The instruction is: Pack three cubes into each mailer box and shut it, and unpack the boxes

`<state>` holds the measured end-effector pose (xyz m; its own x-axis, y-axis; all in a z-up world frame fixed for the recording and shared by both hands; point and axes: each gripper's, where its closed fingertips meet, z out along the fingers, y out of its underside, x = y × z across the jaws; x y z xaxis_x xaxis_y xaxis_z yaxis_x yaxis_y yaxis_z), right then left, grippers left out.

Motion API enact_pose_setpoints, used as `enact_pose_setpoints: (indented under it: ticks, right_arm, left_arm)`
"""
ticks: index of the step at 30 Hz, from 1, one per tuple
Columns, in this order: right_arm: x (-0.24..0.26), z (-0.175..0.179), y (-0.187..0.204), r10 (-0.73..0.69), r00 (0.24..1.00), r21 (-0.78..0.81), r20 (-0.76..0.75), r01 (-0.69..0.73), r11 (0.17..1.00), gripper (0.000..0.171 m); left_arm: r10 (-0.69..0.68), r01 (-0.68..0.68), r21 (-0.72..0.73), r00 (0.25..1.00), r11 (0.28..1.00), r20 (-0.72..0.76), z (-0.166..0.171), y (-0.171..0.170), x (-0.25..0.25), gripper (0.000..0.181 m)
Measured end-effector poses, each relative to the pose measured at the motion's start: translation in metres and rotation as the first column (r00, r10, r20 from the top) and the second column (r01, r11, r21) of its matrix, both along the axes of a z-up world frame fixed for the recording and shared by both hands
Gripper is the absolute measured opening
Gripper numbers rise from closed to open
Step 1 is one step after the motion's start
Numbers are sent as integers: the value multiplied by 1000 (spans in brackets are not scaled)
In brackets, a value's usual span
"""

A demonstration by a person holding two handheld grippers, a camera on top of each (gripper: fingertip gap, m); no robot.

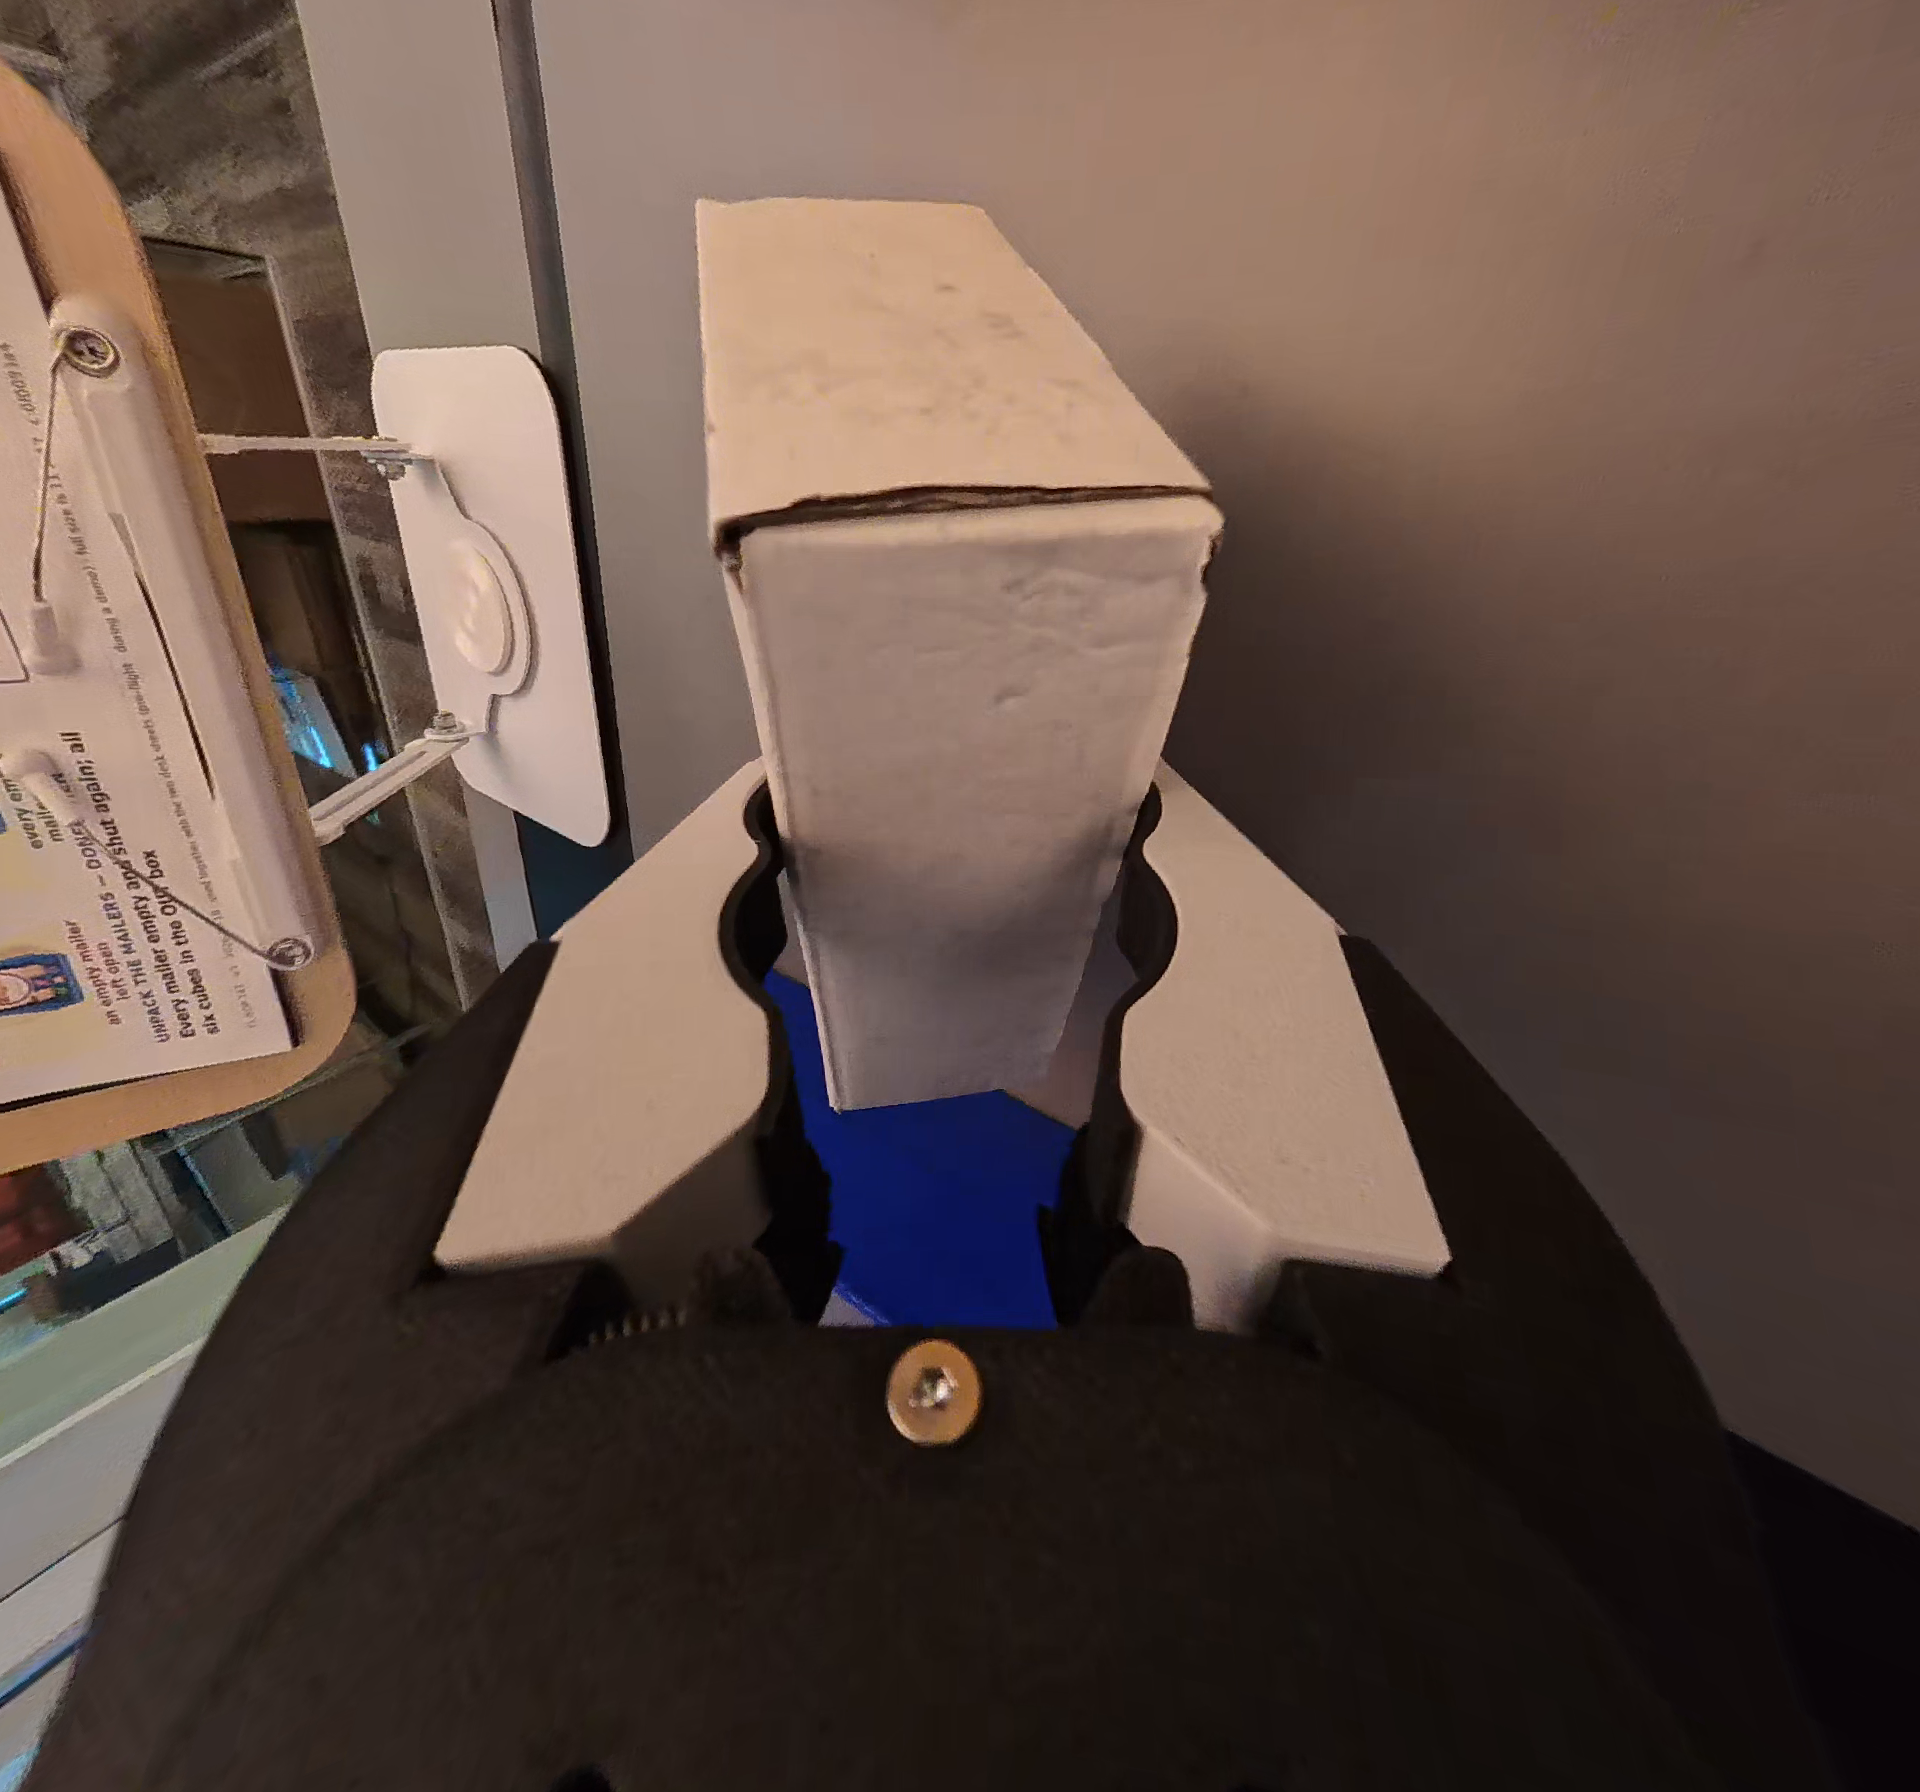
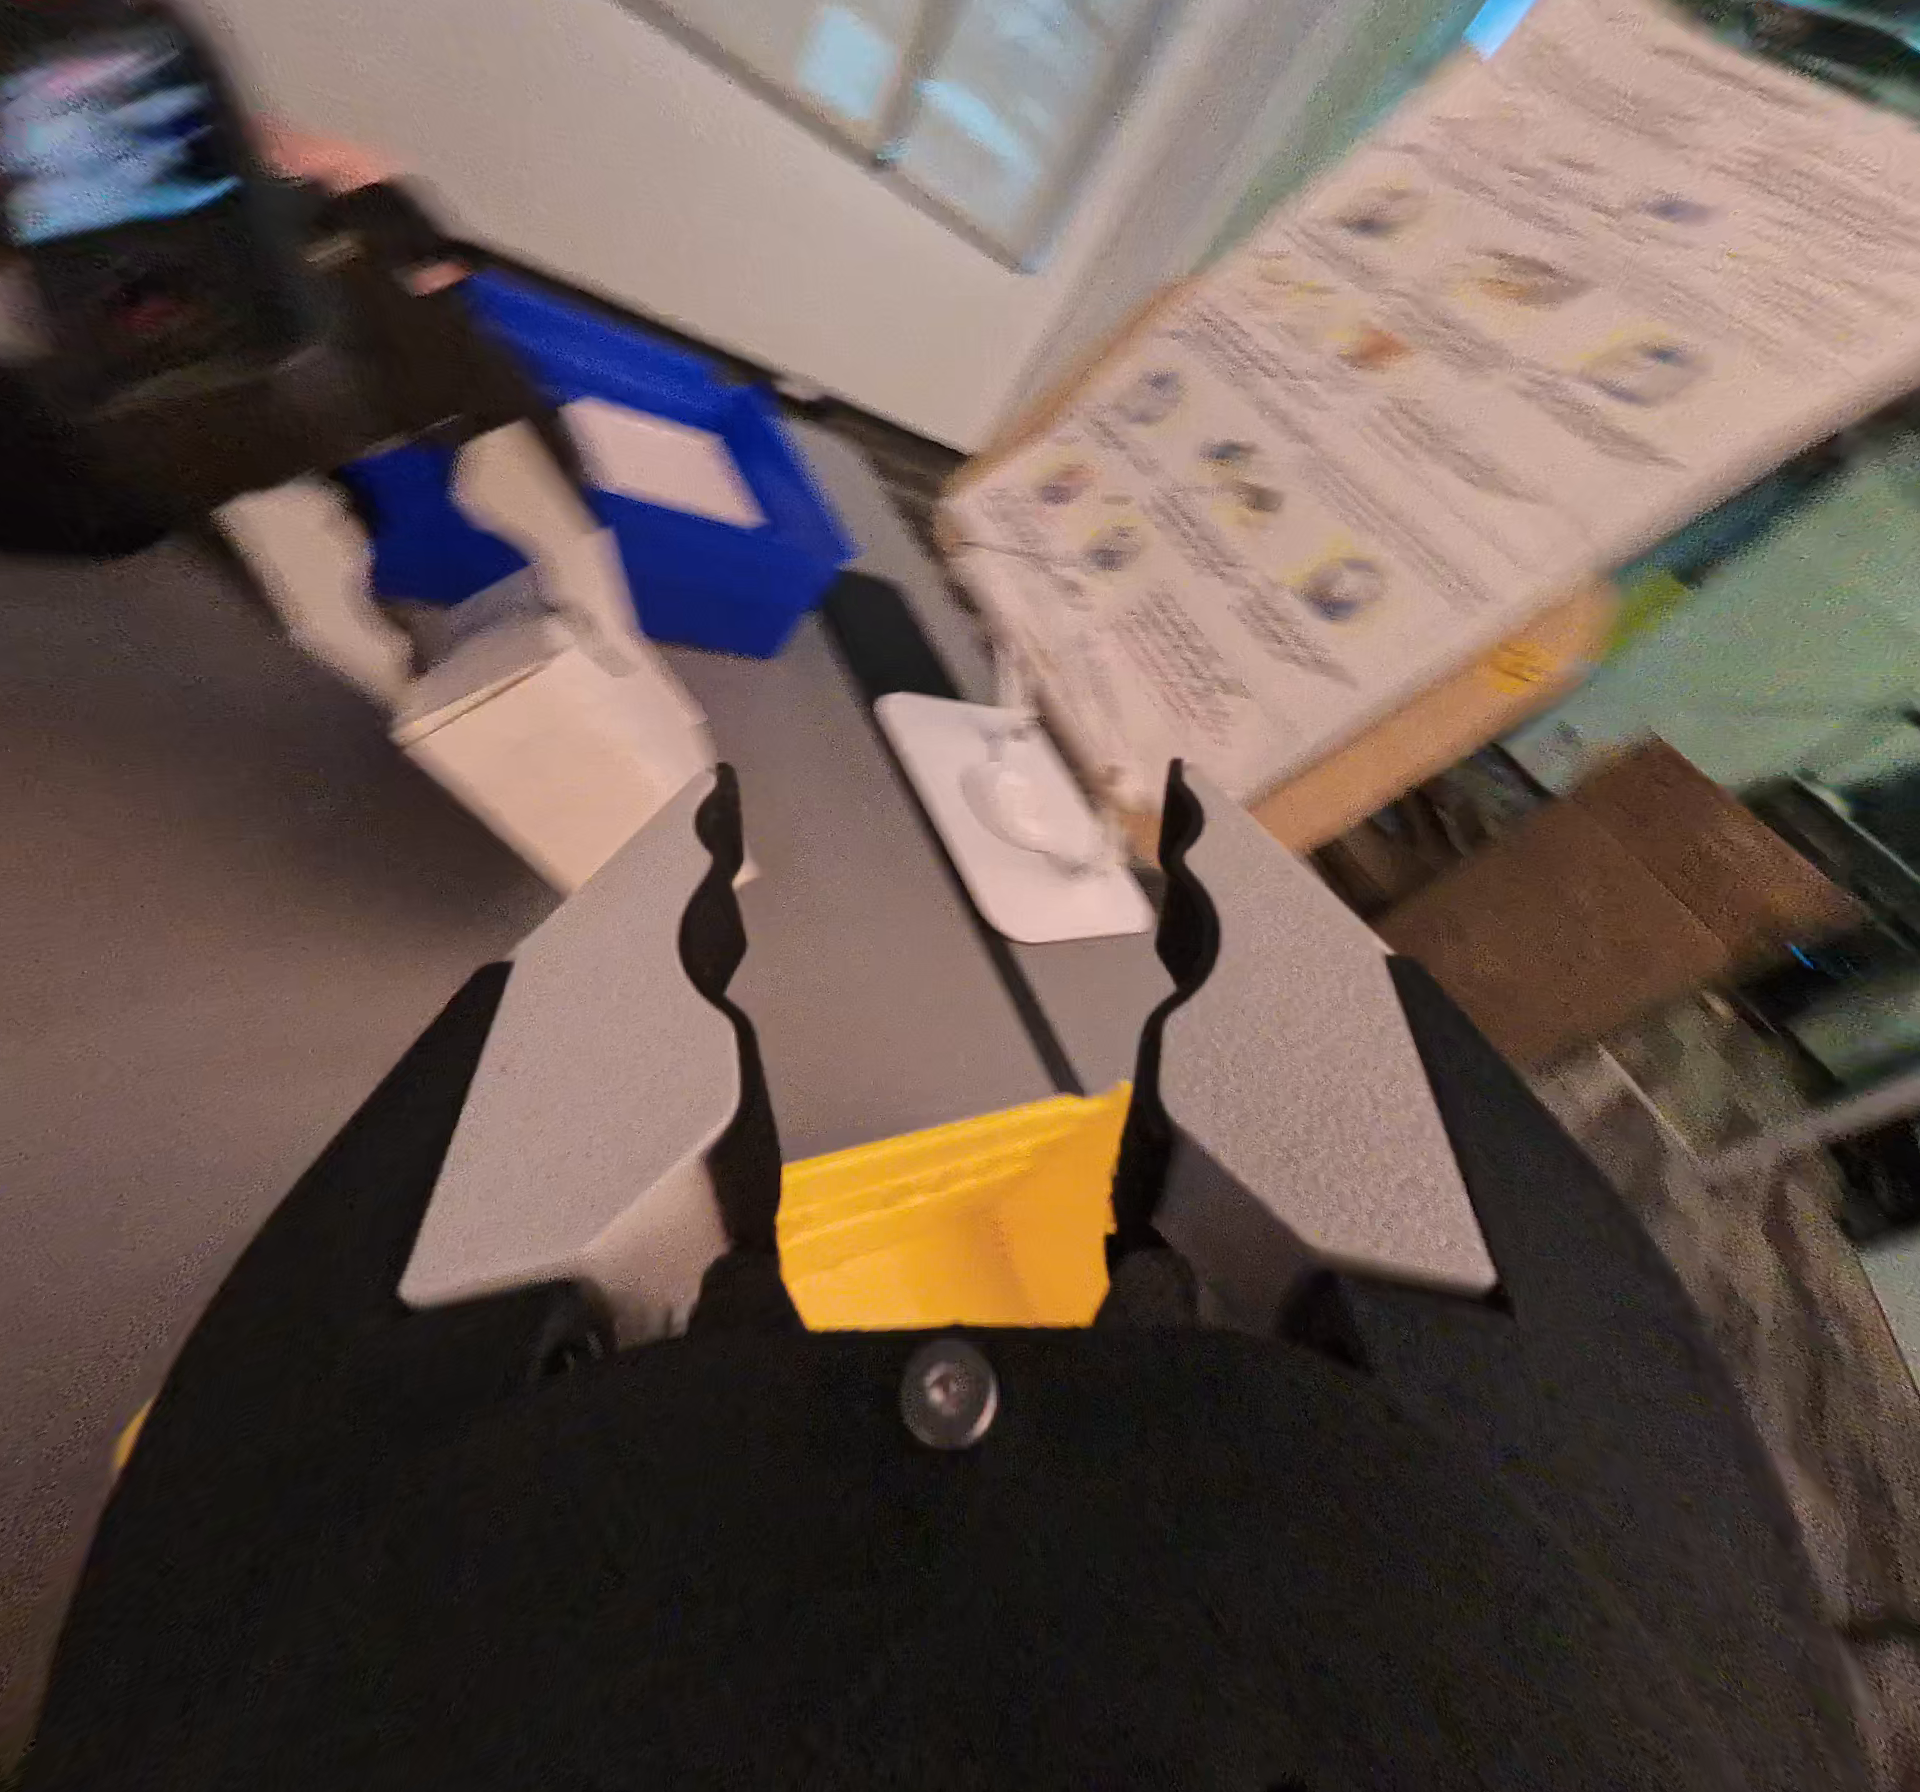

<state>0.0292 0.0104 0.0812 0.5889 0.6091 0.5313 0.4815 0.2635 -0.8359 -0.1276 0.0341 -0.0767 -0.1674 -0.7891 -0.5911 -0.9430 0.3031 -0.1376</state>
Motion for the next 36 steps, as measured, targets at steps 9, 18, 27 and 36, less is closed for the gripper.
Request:
enact_pose_setpoints:
  ticks: [9,18,27,36]
  right_arm:
    - [-111,-101,-7,98,971,-211,218,-51,976,113]
    - [-159,-121,4,29,970,-199,239,20,980,89]
    - [-132,-145,-13,31,977,-403,209,57,913,66]
    - [-122,-165,-34,105,962,-566,254,60,822,66]
  left_arm:
    - [-17,27,-94,995,995,102,8,5,3,63]
    - [-81,102,-177,989,979,125,11,-16,2,63]
    - [-107,201,-332,954,922,279,5,-32,12,79]
    - [119,71,-333,847,940,518,29,-33,-35,120]
